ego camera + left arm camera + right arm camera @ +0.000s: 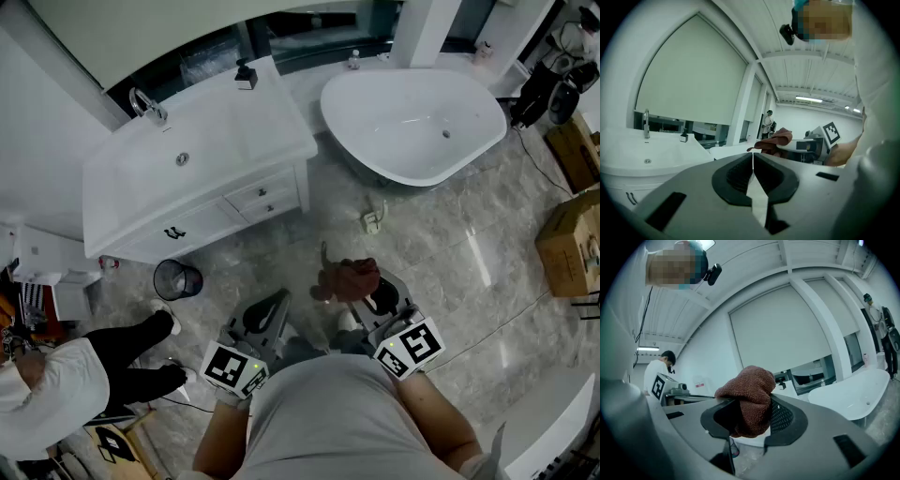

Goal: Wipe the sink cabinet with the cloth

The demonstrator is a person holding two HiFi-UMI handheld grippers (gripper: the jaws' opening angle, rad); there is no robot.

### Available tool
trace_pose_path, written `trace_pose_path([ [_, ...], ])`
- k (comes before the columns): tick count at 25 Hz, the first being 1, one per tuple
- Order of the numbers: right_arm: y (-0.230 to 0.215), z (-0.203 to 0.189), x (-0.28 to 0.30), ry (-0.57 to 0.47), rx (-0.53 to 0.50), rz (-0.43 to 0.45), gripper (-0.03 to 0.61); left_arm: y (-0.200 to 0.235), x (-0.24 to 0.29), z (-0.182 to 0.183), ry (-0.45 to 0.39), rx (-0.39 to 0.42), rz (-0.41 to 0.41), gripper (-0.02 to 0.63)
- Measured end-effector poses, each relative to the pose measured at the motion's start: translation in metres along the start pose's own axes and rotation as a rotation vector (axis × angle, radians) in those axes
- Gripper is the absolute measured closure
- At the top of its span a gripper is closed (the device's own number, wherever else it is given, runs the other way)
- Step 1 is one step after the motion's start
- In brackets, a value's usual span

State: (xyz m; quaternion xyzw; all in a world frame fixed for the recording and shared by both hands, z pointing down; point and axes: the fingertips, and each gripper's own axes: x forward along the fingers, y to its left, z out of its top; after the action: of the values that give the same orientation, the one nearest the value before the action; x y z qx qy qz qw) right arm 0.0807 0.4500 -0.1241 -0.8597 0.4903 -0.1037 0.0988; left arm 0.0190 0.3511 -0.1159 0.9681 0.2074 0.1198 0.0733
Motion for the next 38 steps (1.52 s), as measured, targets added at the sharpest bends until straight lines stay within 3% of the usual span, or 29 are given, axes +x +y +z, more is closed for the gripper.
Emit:
trace_pose_path([
  [10, -0.021, 0.003, -0.007, 0.009, 0.058, 0.084, 0.436, -0.015, 0.02, 0.001, 0.001, 0.001, 0.044, 0.601],
  [22, -0.055, -0.013, -0.004, 0.097, 0.119, 0.18, 0.436, -0.034, 0.031, -0.023, 0.022, -0.072, 0.189, 0.601],
  [28, -0.038, -0.031, 0.036, 0.157, 0.126, 0.215, 0.436, 0.009, 0.004, -0.035, 0.016, -0.12, 0.258, 0.601],
  [38, -0.015, -0.049, 0.155, 0.258, 0.128, 0.235, 0.436, 0.133, -0.023, -0.03, -0.01, -0.18, 0.32, 0.601],
])
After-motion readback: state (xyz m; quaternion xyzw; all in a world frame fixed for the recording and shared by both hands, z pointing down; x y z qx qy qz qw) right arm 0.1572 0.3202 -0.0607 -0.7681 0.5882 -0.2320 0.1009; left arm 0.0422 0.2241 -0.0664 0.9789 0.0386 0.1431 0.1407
